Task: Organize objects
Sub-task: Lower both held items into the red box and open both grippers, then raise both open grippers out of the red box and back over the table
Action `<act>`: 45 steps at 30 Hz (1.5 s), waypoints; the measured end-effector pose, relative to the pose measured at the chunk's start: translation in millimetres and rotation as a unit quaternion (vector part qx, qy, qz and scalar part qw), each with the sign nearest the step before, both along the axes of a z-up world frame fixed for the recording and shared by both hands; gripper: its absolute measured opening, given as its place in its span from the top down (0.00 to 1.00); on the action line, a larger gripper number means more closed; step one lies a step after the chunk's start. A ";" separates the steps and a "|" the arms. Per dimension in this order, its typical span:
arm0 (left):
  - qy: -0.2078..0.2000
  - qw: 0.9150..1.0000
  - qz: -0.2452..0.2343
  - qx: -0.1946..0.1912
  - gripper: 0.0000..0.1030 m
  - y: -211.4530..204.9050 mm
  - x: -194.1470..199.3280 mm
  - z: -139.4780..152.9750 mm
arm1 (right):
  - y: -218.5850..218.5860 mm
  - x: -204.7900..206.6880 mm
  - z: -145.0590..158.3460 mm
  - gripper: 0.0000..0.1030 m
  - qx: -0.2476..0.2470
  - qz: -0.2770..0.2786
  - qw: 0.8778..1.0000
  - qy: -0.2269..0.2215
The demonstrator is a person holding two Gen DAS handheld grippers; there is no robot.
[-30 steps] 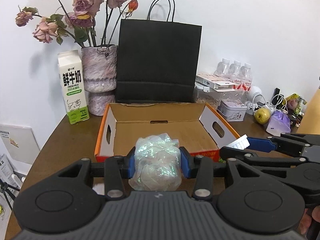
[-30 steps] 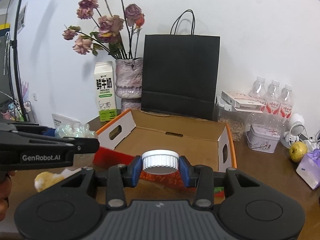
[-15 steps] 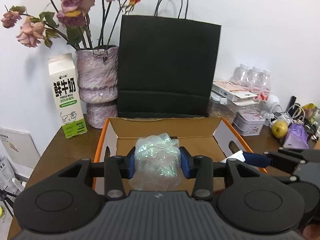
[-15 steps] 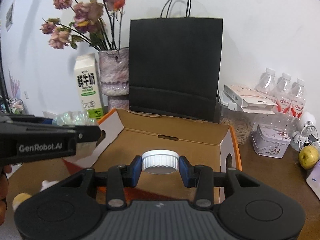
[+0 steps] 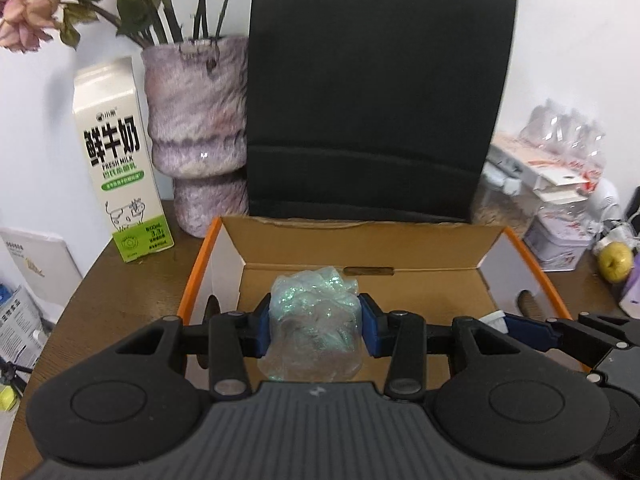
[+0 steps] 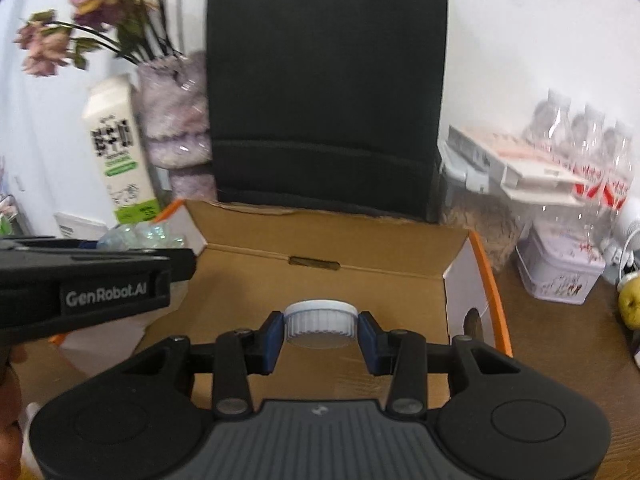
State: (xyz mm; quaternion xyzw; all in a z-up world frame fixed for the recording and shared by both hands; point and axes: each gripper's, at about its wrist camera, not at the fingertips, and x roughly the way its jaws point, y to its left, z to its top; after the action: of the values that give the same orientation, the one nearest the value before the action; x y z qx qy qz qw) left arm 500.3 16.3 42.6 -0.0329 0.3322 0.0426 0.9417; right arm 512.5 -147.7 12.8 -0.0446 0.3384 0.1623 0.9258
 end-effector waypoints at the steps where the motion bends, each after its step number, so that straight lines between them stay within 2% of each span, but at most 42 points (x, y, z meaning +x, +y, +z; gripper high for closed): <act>1: 0.006 1.000 0.002 0.001 0.58 -0.6 4.2 -3.0 | 0.2 4.3 -3.8 0.62 -0.002 -0.004 1.000 0.004; 16: 0.034 0.999 0.015 0.018 0.57 -3.2 26.1 -34.6 | -7.2 33.3 -44.1 0.62 -0.009 -0.038 0.998 0.049; 17: 0.035 0.999 0.015 0.018 0.54 -1.8 26.3 -35.7 | -7.8 33.5 -45.5 0.62 -0.009 -0.038 0.998 0.050; 19: 0.032 0.999 0.013 0.020 0.42 0.1 25.1 -38.2 | -7.8 33.9 -47.8 0.62 -0.009 -0.033 0.998 0.055; 20: 0.030 0.999 0.014 0.020 0.27 1.1 24.4 -38.7 | -7.1 33.5 -48.7 0.59 -0.009 -0.028 0.998 0.057; 21: 0.023 0.999 0.020 0.019 0.10 2.8 22.5 -38.5 | -6.7 32.4 -48.9 0.44 -0.008 -0.025 0.998 0.056; 22: 0.016 0.999 0.024 0.017 0.02 4.4 20.8 -37.7 | -6.5 30.4 -48.7 0.33 -0.008 -0.023 0.998 0.052; 23: 0.006 1.000 0.027 0.014 0.00 5.9 18.2 -36.5 | -5.8 28.9 -48.3 0.09 -0.008 -0.023 0.999 0.048; 24: -0.001 1.000 0.027 0.012 0.00 6.5 16.9 -35.2 | -5.8 27.4 -47.6 0.00 -0.008 -0.024 0.999 0.044; 27: 0.000 1.000 0.025 0.003 0.00 8.0 15.5 -32.9 | -7.1 25.7 -44.7 0.00 -0.005 -0.031 0.999 0.039; 34: -0.004 0.999 0.030 0.022 0.00 4.5 6.3 -29.1 | -13.4 20.4 -42.3 0.00 -0.005 -0.044 0.998 0.037; 45: -0.024 0.999 0.033 0.019 0.00 6.3 -21.8 -9.4 | -20.3 -2.4 -24.2 0.00 0.001 -0.047 0.999 0.026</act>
State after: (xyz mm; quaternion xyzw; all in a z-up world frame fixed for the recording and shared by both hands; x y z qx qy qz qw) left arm 478.5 22.6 33.2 -0.0272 0.3078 0.0793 0.9478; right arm 510.0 -168.0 -11.4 -0.0237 0.3641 0.1204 0.9232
